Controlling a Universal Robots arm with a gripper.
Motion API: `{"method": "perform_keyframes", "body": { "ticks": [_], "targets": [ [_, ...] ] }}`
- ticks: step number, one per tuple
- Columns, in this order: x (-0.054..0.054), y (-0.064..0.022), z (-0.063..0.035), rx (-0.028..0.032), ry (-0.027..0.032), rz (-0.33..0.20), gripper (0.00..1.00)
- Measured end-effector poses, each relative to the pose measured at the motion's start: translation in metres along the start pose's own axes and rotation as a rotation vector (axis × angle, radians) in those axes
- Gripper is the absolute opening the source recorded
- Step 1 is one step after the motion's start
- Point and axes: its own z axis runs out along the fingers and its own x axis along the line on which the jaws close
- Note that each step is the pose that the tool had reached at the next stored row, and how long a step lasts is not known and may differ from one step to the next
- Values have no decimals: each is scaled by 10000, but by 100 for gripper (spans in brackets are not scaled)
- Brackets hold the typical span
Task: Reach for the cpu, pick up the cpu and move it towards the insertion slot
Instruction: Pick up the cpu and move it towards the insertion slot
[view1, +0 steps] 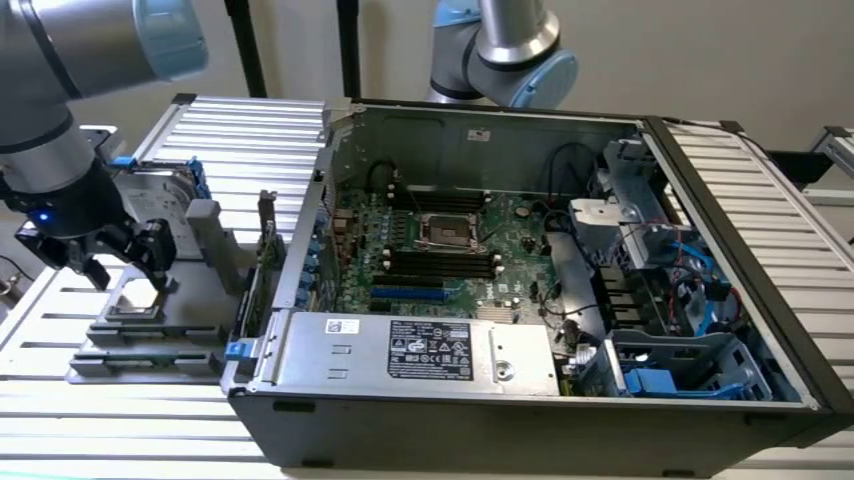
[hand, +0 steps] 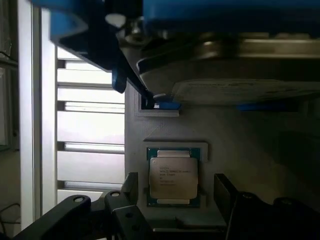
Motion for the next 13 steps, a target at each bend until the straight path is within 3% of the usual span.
{"method": "perform_keyframes", "body": {
  "ticks": [5, 13],
  "targets": [
    [5, 0, 73, 12, 1, 1, 71],
    [9, 1, 102, 14, 1, 37, 71]
  ]
}}
